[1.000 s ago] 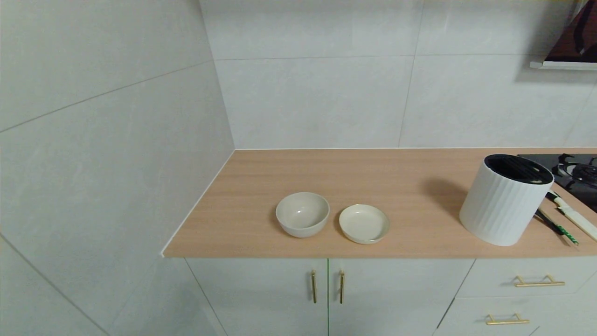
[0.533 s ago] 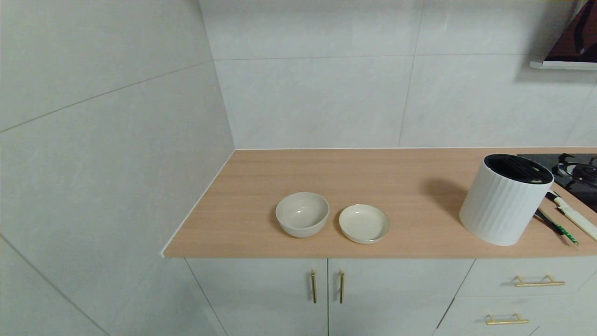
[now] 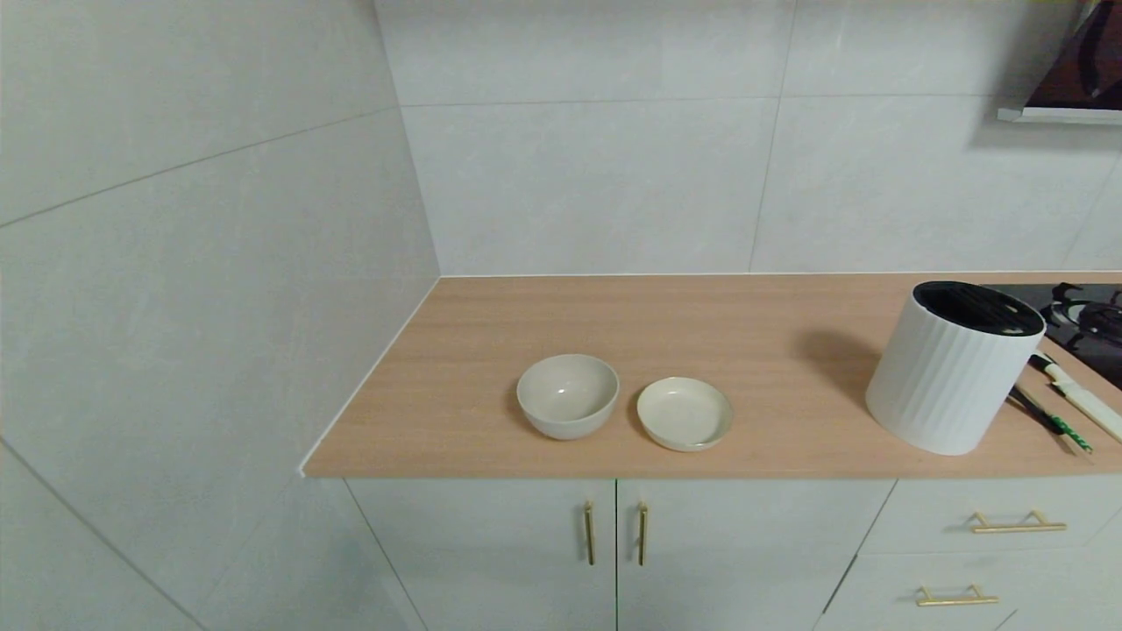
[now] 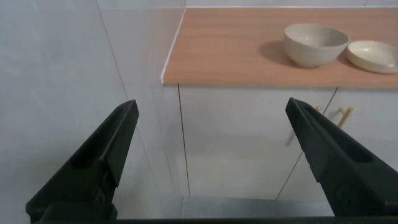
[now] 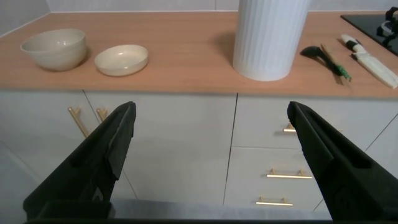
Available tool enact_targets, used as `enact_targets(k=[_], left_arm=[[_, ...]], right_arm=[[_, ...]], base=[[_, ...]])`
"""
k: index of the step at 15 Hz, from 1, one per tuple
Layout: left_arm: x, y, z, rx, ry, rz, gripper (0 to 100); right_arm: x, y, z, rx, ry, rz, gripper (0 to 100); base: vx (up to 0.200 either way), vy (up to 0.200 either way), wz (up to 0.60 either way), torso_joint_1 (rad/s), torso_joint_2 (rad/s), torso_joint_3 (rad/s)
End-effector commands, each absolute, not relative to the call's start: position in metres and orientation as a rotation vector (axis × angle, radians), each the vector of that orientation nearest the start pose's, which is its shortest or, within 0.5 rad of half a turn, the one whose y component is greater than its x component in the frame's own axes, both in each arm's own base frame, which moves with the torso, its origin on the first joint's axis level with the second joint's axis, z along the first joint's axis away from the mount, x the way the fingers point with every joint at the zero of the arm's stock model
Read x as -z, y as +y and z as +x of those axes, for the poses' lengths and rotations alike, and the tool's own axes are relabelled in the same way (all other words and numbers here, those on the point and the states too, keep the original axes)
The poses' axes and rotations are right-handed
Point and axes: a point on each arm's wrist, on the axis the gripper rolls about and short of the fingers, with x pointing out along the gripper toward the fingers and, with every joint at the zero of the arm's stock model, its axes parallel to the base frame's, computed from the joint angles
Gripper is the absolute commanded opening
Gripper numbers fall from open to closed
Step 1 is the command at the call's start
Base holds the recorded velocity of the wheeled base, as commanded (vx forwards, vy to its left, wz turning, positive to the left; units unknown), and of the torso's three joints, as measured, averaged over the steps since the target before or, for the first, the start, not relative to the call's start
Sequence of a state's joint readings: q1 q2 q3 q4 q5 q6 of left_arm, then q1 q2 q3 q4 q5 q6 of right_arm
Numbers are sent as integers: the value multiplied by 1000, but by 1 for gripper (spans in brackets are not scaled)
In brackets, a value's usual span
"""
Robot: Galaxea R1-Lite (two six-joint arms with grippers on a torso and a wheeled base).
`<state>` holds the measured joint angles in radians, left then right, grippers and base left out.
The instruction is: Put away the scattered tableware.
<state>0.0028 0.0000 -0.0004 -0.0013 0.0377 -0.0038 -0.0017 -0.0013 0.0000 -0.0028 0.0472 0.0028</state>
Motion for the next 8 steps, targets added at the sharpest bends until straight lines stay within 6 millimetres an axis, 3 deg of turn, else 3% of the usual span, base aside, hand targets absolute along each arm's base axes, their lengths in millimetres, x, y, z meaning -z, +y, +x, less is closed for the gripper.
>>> enact_targets(k=[1, 8], left_arm=[[-76, 1, -23, -41, -2, -5, 100], [-76, 1, -23, -41, -2, -5, 100]], right_arm=[[-76, 1, -23, -46, -3, 1, 100], [-76, 1, -23, -46, -3, 3, 100]], base=[[0, 0, 0, -178, 378, 198], [0, 0, 0, -233, 512, 272]])
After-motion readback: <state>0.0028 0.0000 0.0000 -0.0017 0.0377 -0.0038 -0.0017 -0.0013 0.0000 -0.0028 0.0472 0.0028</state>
